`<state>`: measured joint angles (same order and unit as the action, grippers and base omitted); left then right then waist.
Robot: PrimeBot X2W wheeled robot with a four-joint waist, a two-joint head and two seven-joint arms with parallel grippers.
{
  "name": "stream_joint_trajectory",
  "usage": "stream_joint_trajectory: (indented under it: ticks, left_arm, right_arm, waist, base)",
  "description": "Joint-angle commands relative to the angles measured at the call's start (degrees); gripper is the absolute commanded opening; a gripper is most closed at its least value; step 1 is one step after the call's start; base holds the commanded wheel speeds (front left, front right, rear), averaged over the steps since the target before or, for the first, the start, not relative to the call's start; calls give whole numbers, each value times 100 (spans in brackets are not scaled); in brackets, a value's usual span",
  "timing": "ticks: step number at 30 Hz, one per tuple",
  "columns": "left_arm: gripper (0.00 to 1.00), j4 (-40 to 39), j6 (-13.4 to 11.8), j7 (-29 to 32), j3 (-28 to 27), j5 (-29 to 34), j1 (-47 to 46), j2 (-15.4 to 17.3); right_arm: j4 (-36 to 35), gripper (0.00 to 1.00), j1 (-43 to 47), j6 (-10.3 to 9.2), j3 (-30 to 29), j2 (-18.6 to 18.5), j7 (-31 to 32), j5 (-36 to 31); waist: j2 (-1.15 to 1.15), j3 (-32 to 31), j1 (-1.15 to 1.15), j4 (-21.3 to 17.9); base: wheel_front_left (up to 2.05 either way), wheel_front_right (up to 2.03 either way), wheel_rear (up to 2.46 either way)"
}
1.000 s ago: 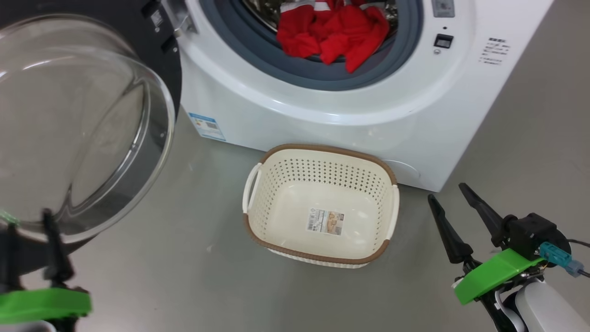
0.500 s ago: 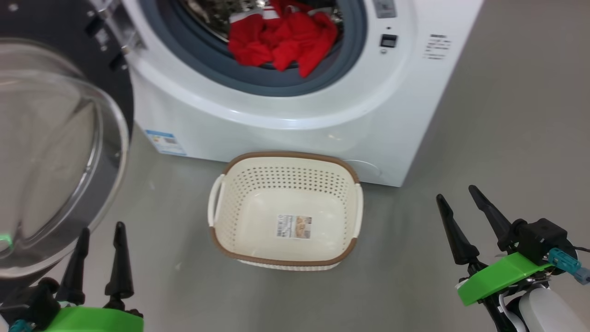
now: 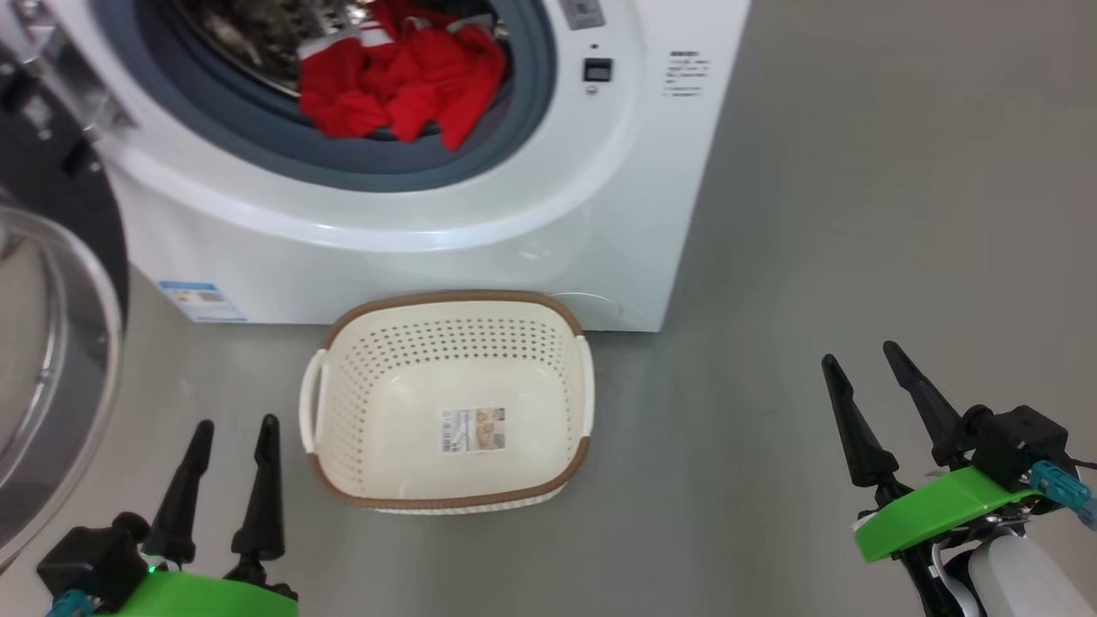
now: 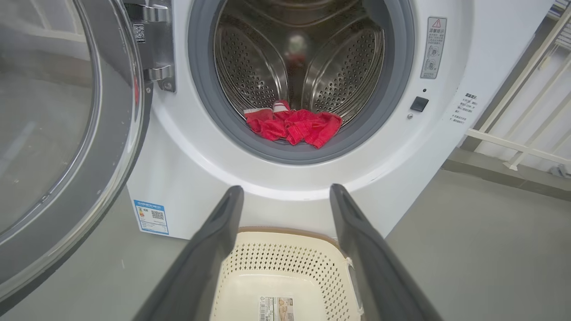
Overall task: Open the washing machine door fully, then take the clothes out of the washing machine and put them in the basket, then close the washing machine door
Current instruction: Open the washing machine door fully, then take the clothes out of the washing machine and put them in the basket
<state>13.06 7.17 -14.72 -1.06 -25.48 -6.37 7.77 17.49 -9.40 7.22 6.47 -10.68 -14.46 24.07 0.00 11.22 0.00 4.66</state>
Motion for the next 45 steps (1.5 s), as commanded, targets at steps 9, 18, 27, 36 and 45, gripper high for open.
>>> stream_joint_trajectory:
  ticks: [9,18,27,36,45]
  left_arm:
    - [100,-229,32,-28,-56,-136,44,186]
    - [100,-294,32,-28,46,-186,48,233]
    - [100,-334,32,-28,70,-214,62,265]
    - [100,-360,32,-28,3,-214,60,243]
    - [100,-363,32,-28,30,-275,8,265]
  right_arm:
    - [-132,100,73,26,-3,45,-54,-11]
    - [-199,100,215,26,-131,87,-54,-22]
    - [-224,100,252,26,-185,100,-54,-38]
    - [-226,100,262,26,-178,97,-54,-43]
    - [-209,100,234,26,-151,105,-54,-41]
  waist:
    - [0,45,0,-533]
    - [0,31,0,-670]
    - [0,9,0,-657]
    - [0,-9,0,-647]
    - [0,5,0,-632]
  base:
    - [0,0,0]
    - [0,0,0]
    - [0,0,0]
    - [1,-4,3]
    - [66,-104,39]
